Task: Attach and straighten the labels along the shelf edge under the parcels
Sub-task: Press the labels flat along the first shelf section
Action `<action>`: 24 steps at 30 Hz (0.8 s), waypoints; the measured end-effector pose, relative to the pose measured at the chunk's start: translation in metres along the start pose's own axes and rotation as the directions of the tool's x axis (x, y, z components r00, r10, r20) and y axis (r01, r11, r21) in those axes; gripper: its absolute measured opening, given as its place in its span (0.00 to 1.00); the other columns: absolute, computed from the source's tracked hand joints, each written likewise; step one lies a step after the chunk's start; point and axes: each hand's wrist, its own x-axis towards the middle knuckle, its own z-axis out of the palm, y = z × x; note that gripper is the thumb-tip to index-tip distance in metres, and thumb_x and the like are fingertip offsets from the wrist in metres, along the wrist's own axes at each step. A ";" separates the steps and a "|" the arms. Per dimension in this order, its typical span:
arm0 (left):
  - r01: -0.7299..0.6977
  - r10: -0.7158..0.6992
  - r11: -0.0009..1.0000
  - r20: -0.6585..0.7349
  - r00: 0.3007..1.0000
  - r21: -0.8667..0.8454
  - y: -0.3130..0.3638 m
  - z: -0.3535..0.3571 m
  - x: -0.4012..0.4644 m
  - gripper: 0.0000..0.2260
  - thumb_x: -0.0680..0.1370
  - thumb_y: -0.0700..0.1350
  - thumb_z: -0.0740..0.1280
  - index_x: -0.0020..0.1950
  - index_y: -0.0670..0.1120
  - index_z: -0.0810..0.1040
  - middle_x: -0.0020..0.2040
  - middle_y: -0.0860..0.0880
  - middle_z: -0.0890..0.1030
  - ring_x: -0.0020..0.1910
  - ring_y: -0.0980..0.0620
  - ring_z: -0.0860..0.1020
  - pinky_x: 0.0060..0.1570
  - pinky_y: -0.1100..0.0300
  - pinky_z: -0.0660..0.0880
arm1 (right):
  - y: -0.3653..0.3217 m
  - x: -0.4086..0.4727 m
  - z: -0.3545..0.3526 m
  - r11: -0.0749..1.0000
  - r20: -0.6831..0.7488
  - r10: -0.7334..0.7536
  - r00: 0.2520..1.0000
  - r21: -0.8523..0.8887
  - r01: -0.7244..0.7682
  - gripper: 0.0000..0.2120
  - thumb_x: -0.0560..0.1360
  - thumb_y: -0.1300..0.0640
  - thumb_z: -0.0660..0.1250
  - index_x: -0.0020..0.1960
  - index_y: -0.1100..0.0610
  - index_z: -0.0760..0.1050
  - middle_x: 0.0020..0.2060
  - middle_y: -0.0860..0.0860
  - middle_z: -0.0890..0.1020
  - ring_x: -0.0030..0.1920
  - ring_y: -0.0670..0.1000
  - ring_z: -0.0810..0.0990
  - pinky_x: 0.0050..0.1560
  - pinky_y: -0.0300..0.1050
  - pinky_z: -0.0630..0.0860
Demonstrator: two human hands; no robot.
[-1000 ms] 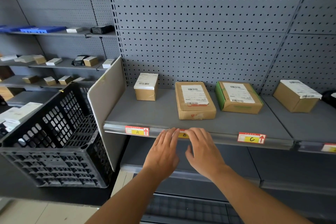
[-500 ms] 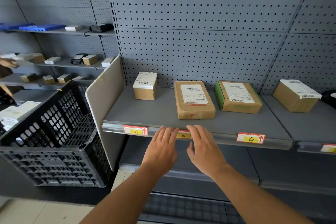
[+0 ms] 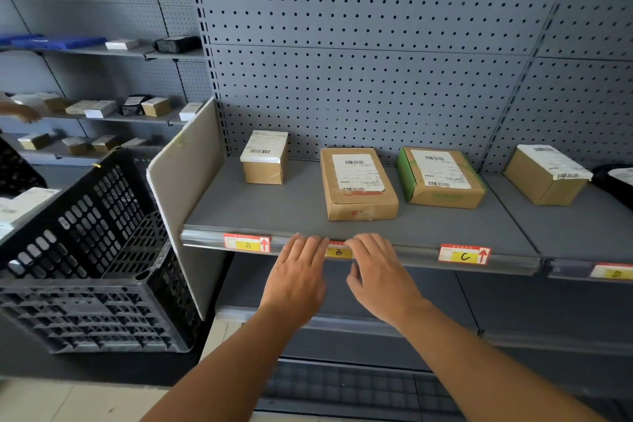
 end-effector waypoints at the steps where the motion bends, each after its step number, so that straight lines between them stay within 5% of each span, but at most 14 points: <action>1: -0.003 0.003 1.000 0.009 1.000 0.007 -0.001 0.002 0.000 0.26 0.79 0.47 0.61 0.77 0.45 0.60 0.73 0.48 0.68 0.73 0.46 0.64 0.78 0.50 0.51 | 0.001 0.000 0.000 1.000 0.003 -0.001 1.000 0.004 0.001 0.16 0.74 0.61 0.67 0.61 0.56 0.73 0.55 0.50 0.76 0.57 0.52 0.73 0.62 0.48 0.74; 5: -0.006 0.007 1.000 -0.043 0.999 0.015 -0.001 0.007 -0.001 0.27 0.74 0.45 0.68 0.73 0.44 0.68 0.68 0.47 0.73 0.68 0.46 0.70 0.75 0.50 0.55 | 0.000 0.000 0.001 1.000 0.013 0.002 1.000 -0.002 -0.002 0.17 0.73 0.62 0.67 0.62 0.57 0.73 0.56 0.51 0.76 0.58 0.53 0.73 0.63 0.49 0.74; 15: 0.107 -0.108 0.986 0.000 0.994 0.130 0.039 0.005 0.001 0.30 0.73 0.47 0.67 0.74 0.41 0.65 0.68 0.43 0.71 0.69 0.43 0.69 0.74 0.45 0.61 | 0.025 -0.022 -0.013 0.990 -0.021 -0.103 0.994 0.095 0.105 0.25 0.73 0.60 0.67 0.69 0.57 0.70 0.62 0.52 0.75 0.64 0.53 0.72 0.70 0.49 0.70; 19: -0.054 0.052 0.995 0.031 0.998 0.083 0.113 0.020 0.015 0.32 0.70 0.47 0.71 0.73 0.40 0.70 0.69 0.42 0.74 0.69 0.42 0.72 0.73 0.47 0.63 | 0.096 -0.076 -0.025 0.993 -0.069 -0.119 0.991 -0.008 0.119 0.34 0.69 0.61 0.72 0.74 0.61 0.68 0.69 0.54 0.75 0.69 0.55 0.72 0.75 0.53 0.66; 24: -0.135 0.135 0.991 0.022 0.991 0.018 0.197 0.029 0.044 0.36 0.71 0.46 0.67 0.77 0.39 0.62 0.75 0.43 0.67 0.75 0.45 0.64 0.77 0.50 0.53 | 0.171 -0.109 -0.048 0.994 -0.034 -0.043 0.999 -0.103 0.039 0.41 0.71 0.58 0.68 0.80 0.62 0.55 0.79 0.57 0.61 0.80 0.56 0.57 0.77 0.56 0.60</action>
